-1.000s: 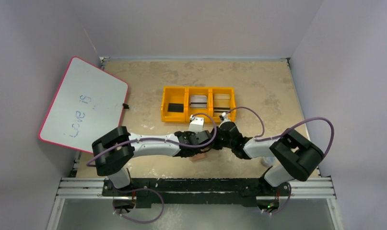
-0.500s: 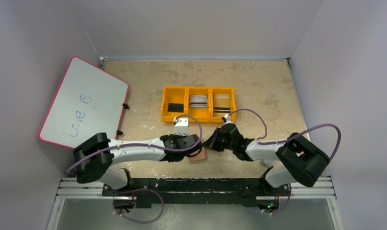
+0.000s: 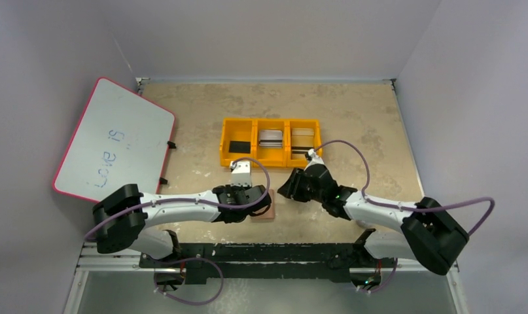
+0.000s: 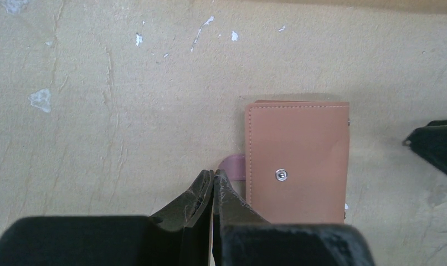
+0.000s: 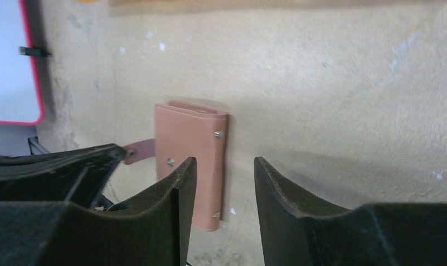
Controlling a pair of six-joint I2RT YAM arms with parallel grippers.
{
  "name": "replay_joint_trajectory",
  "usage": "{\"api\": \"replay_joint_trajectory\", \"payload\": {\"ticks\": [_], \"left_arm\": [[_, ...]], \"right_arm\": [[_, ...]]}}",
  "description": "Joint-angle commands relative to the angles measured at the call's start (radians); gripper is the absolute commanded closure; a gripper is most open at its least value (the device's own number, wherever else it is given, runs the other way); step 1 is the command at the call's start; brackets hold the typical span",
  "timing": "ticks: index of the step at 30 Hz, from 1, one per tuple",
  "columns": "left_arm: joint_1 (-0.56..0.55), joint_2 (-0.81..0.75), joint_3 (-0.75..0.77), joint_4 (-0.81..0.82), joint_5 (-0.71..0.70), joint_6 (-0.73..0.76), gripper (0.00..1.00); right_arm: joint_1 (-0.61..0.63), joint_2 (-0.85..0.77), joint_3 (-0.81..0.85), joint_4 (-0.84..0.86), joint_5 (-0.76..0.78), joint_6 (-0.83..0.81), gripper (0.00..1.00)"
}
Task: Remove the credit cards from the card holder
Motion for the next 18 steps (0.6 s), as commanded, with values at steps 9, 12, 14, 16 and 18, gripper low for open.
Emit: {"api": "replay_joint_trajectory", "payload": {"ticks": [9,12,14,16,18], "left_arm": [[0.002,-0.145,-0.062,0.138,-0.015,0.002,1.0],[0.002,-0.237,-0.069,0.182,-0.007,0.029,1.0],[0.003,-0.282,-0.07,0.2,-0.003,0.047,1.0],[0.002,-0.304,-0.062,0.198,0.003,0.056,1.0],[0.002,-0.316,-0.051,0.2,0.012,0.071,1.0]], "right_arm": [[0.059,-0.039,0.046,0.109,-0.13,-0.055,0.54],[0.06,-0.028,0.047,0.127,-0.115,-0.039,0.52],[0.06,-0.011,0.074,0.11,-0.114,-0.053,0.5],[0.06,0.01,0.104,0.079,-0.107,-0.064,0.49],[0.059,0.015,0.115,0.062,-0.091,-0.064,0.45]]}}
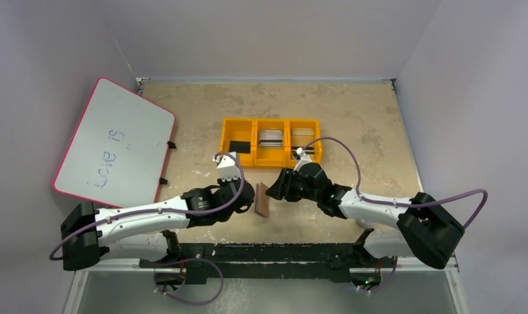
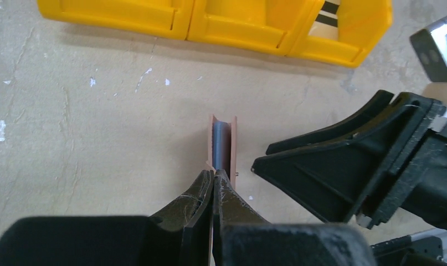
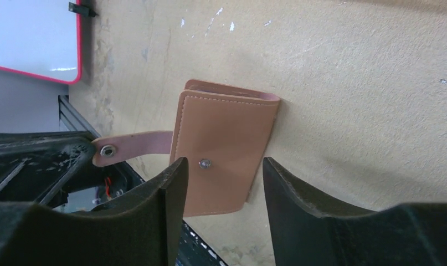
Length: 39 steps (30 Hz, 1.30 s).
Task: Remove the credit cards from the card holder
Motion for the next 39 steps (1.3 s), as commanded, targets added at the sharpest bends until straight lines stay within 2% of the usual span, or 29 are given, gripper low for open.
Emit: {"api": "replay_joint_trajectory", "payload": {"ticks": [1,5,8,12,22,27,30,32,37,39], "left_arm": [[0.001,-0.034,0.027,0.06,0.013,0.056,1.0],[-0.001,-0.028,0.056,0.083,0.06,0.1,1.0],[-0.001,-0.006,0.058,0.075,0.06,0.092,1.0],[-0.001,0.002,0.063,0.116,0.104,0.106,1.0],[-0.003,-0.023,0.087,0.084,0.076,0.111,1.0],[-0.002,-0.03,0.084,0.079,0.072,0.106,1.0],[-0.002,-0.03,0.082,0.076,0.068,0.107,1.0],[-0.003,-0.028,0.08,0.067,0.061,0.1,1.0],[-0.003,-0.035,0.064,0.028,0.026,0.068,1.0],[-0.002,-0.04,0.058,0.004,0.002,0.049,1.0]], "right_arm": [[0.001,0.005,0.059,0.0,0.02,-0.006,0.43],[0.001,-0.043,0.049,-0.055,0.054,0.023,0.39],[0.001,-0.066,0.014,-0.012,0.021,0.061,0.38],[0.001,-0.033,0.035,0.016,0.011,0.029,0.35],[0.002,0.051,0.116,-0.012,-0.059,-0.044,0.3],[0.004,0.043,0.117,-0.029,-0.037,-0.031,0.29],[0.004,0.055,0.129,-0.077,-0.006,-0.029,0.32],[0.004,0.057,0.127,-0.11,0.035,-0.014,0.4],[0.004,0.034,0.095,-0.122,0.068,0.007,0.45],[0.004,0.026,0.078,-0.105,0.07,0.018,0.55]]}}
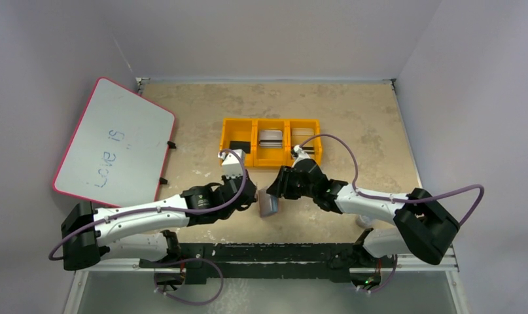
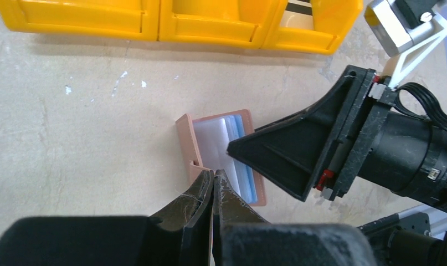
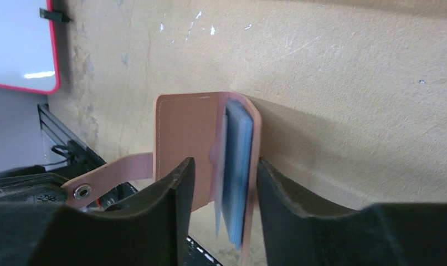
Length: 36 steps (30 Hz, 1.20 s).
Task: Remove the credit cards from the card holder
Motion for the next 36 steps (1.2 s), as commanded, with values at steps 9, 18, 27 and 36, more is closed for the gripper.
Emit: {"api": "replay_joint_trajectory", "payload": {"ticks": [9,18,27,36], "left_arm": [[-0.001,-0.051,-0.063,-0.158,-0.163,-0.157,1.0],[-0.001,-0.008,-0.128,-0.208,-0.221,-0.303,1.0],[0.007,-0.025,-0.191,-0.106,-0.233,-0.297,0.92],[0.006,-0.053,-0.158,-0.128,-0.256,-0.271,0.48]], "right_arm": [[0.004,-0.039,-0.017,0.02,0.038,0.05,0.94],[0.004,-0.12,-0.04,0.116,0.08,0.084,1.0],[0.015,-0.002,0.093,-0.054,0.136,0.051,1.0],[0.019,-0.054,0.041,-0.073,0.194,0.114,1.0]]}}
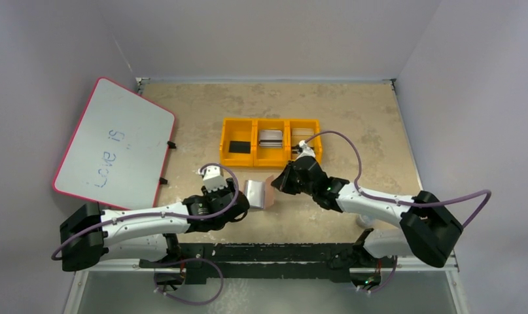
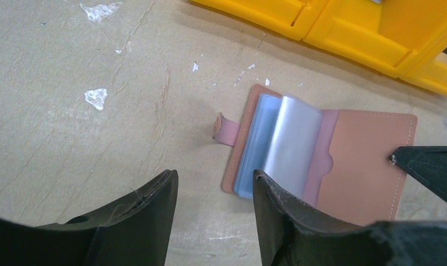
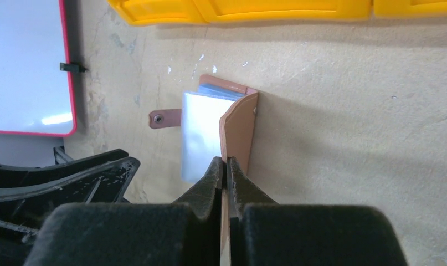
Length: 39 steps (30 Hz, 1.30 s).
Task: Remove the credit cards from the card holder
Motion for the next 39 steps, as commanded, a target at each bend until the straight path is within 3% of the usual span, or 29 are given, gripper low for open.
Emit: {"api": "replay_joint_trajectory", "payload": {"ticks": [1,16,18,21,28,35,39], "left_arm": [[0.005,-0.057,0.037,0.008,-0.046,0.031,0.47],[0.003,-0.015,0.132,0.115,0.039,0.221,0.45],[0.004,0.005,0.146,0.117,0.047,0.235,0.45],[0.004,0.031,0.16,0.113,0.053,0.253,0.45],[0.006,0.095,0.181,-0.012,-0.024,0.19,0.49],[0.006,0.041,0.147,-0.023,-0.069,0.12,0.52],[0.006,-0.03,0.138,-0.107,-0.131,0.056,0.51]], "right_arm": [[0.006,-0.026,-0.016,-0.013,0.054,0.038,1.0],[0.001,-0.056,-0.24,0.088,0.022,0.094,0.97],[-0.003,-0.048,-0.227,0.052,0.034,0.083,0.94],[-0.003,-0.068,-0.196,-0.001,0.07,0.061,0.77],[-0.009,-0.11,-0.015,-0.176,0.052,-0.042,0.72],[-0.009,-0.166,0.008,-0.066,-0.023,-0.047,0.67],[-0.007,-0.144,0.004,0.057,-0.152,-0.067,0.65]]}}
